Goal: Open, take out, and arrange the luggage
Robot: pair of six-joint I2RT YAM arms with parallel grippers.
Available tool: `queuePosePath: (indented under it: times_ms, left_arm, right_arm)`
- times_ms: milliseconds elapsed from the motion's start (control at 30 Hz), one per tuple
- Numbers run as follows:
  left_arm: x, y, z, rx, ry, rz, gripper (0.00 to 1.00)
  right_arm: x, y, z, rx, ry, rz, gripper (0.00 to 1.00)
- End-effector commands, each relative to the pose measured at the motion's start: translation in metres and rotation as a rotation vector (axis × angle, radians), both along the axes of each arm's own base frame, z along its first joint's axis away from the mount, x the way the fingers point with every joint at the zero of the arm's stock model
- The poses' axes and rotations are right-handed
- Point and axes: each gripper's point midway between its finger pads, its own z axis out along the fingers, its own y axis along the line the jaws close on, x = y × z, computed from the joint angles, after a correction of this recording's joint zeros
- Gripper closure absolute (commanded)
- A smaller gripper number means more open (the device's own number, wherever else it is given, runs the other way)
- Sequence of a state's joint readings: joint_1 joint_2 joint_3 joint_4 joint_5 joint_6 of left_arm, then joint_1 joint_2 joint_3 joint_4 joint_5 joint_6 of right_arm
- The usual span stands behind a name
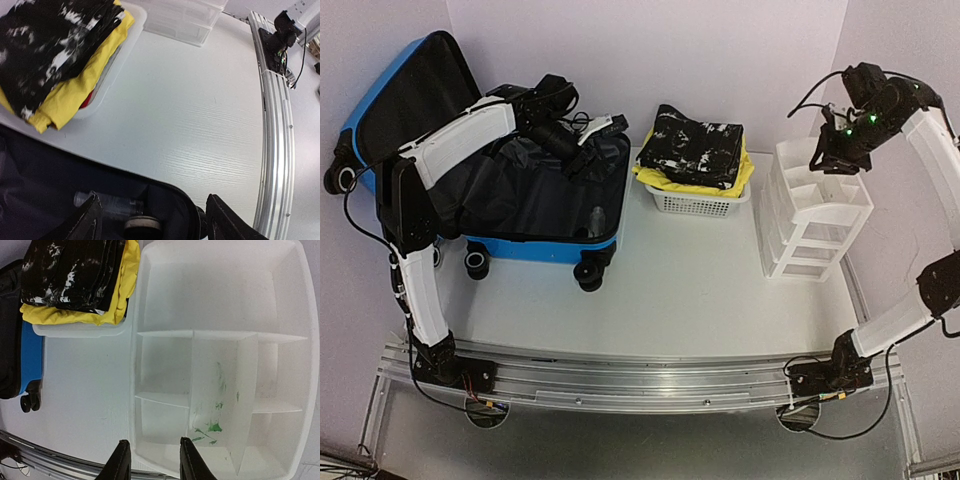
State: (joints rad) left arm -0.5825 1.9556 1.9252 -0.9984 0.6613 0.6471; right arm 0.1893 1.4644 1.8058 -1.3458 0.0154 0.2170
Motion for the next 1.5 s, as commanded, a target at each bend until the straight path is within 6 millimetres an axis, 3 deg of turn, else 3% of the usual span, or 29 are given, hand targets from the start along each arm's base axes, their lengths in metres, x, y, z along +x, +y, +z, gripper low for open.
queuePosePath:
  times_ms: [0, 67, 167, 333, 500, 633, 800, 1000, 1200, 1467]
  left_arm:
    - [-0.007, -0.04, 0.061, -0.184, -0.155, -0.111, 0.3]
    - [-0.001, -0.046, 0.067, -0.216, -0.105, -0.068, 0.31]
    - [0.007, -0.044, 0.073, -0.217, -0.093, 0.003, 0.31]
    - [0.019, -0.008, 0.076, -0.165, -0.055, 0.181, 0.22]
    - [0.025, 0.048, 0.065, -0.081, 0.016, 0.359, 0.16]
    - [0.017, 0.071, 0.064, -0.067, 0.012, 0.399, 0.15]
    - [0.006, 0.071, 0.068, -0.084, 0.031, 0.369, 0.15]
    - [0.008, 0.069, 0.072, -0.097, 0.025, 0.365, 0.15]
    - [0.008, 0.068, 0.067, -0.094, 0.034, 0.355, 0.15]
    - [0.012, 0.066, 0.071, -0.099, 0.023, 0.354, 0.15]
  right_arm:
    - [-0.027, 0.009, 0.006, -0.04, 0.121, -0.035, 0.61]
    - [-0.02, 0.016, 0.015, -0.137, 0.067, -0.057, 0.41]
    - [-0.013, 0.033, 0.01, -0.347, 0.024, -0.016, 0.2]
    - [0.003, 0.039, -0.018, -0.837, 0.069, 0.099, 0.09]
    - [0.027, 0.04, -0.045, -1.088, 0.112, 0.167, 0.08]
    - [0.044, 0.034, -0.049, -1.278, 0.078, 0.177, 0.08]
    - [0.059, 0.032, -0.066, -1.484, 0.095, 0.254, 0.07]
    - [0.054, 0.024, -0.098, -1.612, 0.183, 0.342, 0.05]
    - [0.068, 0.025, -0.086, -1.699, 0.126, 0.355, 0.06]
    - [0.068, 0.022, -0.069, -1.808, 0.104, 0.418, 0.08]
